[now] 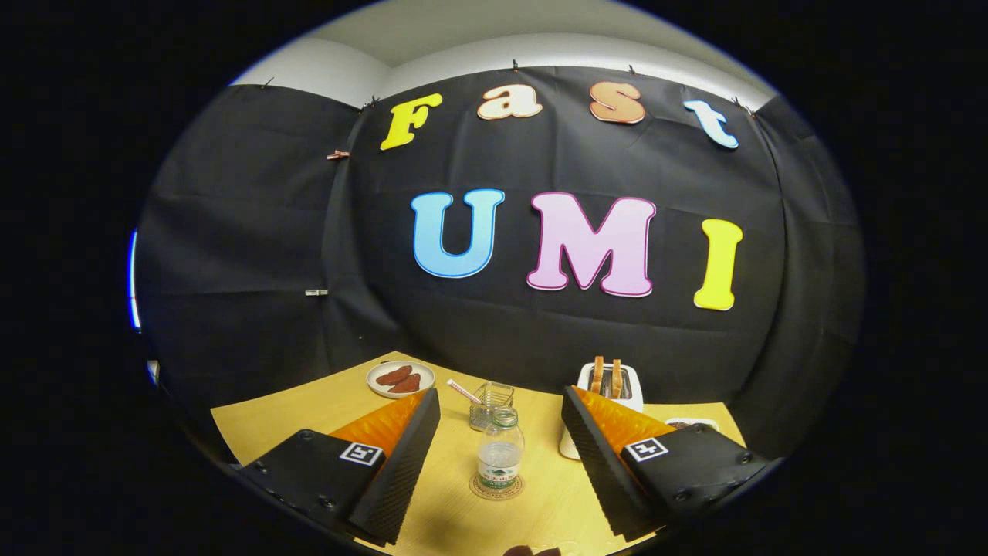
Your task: Take the bottle from table, then pour the juice into the cup, finally place the bottle on the coaster
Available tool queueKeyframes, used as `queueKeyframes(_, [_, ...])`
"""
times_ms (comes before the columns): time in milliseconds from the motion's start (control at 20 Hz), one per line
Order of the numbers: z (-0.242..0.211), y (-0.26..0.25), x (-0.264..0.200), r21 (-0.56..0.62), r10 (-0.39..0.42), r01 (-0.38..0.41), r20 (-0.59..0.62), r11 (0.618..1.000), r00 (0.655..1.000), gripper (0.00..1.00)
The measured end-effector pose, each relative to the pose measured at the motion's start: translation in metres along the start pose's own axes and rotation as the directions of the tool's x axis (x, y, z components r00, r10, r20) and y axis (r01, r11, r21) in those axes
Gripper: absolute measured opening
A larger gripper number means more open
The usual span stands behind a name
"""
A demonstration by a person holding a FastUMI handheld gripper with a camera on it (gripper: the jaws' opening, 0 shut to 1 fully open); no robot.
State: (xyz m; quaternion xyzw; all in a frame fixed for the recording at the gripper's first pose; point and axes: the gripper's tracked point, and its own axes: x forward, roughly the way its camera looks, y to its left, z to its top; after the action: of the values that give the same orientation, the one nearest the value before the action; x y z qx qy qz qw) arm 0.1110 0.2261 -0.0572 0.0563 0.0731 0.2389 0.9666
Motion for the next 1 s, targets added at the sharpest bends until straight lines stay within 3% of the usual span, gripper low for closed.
queueKeyframes(450, [0.028,0.030,-0.047,-0.014,-0.046,0.046,0.028,0.999,0.999,0.98])
queueKeyframes(1000, [0.038,0.024,-0.070,-0.021,-0.089,0.090,0.054,0.996,0.995,0.98])
